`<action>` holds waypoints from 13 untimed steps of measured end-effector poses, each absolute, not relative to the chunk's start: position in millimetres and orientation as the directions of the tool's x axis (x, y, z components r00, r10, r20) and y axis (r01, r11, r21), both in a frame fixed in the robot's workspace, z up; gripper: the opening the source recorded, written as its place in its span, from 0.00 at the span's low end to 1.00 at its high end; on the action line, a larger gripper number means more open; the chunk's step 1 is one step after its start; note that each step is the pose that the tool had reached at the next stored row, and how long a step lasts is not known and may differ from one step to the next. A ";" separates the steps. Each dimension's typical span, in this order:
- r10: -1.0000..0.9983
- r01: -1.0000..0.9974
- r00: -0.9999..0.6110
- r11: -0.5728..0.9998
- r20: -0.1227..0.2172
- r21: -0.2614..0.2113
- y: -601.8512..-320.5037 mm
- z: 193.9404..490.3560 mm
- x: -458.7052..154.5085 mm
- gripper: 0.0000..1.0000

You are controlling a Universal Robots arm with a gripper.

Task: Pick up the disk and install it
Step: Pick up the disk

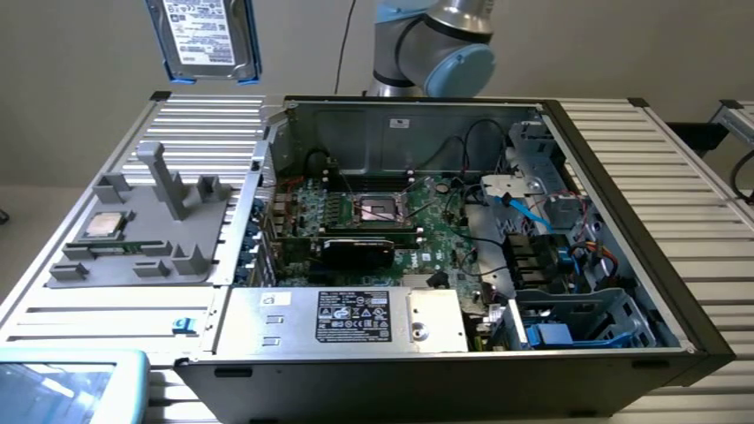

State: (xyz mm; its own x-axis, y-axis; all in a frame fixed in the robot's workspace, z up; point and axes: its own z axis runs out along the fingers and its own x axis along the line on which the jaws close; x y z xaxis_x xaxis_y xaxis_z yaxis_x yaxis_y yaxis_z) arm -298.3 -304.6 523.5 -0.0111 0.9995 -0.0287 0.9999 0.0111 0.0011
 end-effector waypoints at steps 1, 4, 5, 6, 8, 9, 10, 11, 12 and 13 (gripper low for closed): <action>1.000 1.000 -0.011 0.011 -0.029 0.001 -306.2 523.7 -296.4 0.37; 1.000 1.000 -0.011 0.011 -0.029 0.001 -311.1 524.4 -290.7 0.37; 1.000 1.000 -0.011 0.011 -0.029 0.000 -312.7 524.6 -288.9 0.37; 1.000 1.000 -0.011 0.011 -0.029 0.000 -314.0 525.0 -287.6 0.37; 1.000 1.000 -0.011 0.011 -0.029 0.000 -316.7 525.2 -285.9 0.37; 1.000 1.000 -0.011 0.011 -0.029 0.000 -318.0 525.2 -285.4 0.37; 1.000 1.000 -0.011 0.011 -0.029 0.000 -319.4 525.2 -285.1 0.37; 1.000 1.000 -0.011 0.011 -0.028 0.000 -320.9 525.2 -284.8 0.37; 1.000 1.000 -0.010 0.010 -0.028 0.000 -322.4 525.2 -284.7 0.37; 1.000 1.000 -0.010 0.010 -0.027 0.000 -322.7 525.2 -284.7 0.37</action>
State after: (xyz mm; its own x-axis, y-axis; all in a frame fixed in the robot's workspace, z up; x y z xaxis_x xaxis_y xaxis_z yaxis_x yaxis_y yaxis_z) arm -284.7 -322.7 525.2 -0.0103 0.9996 -0.0275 0.9999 0.0103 -0.0001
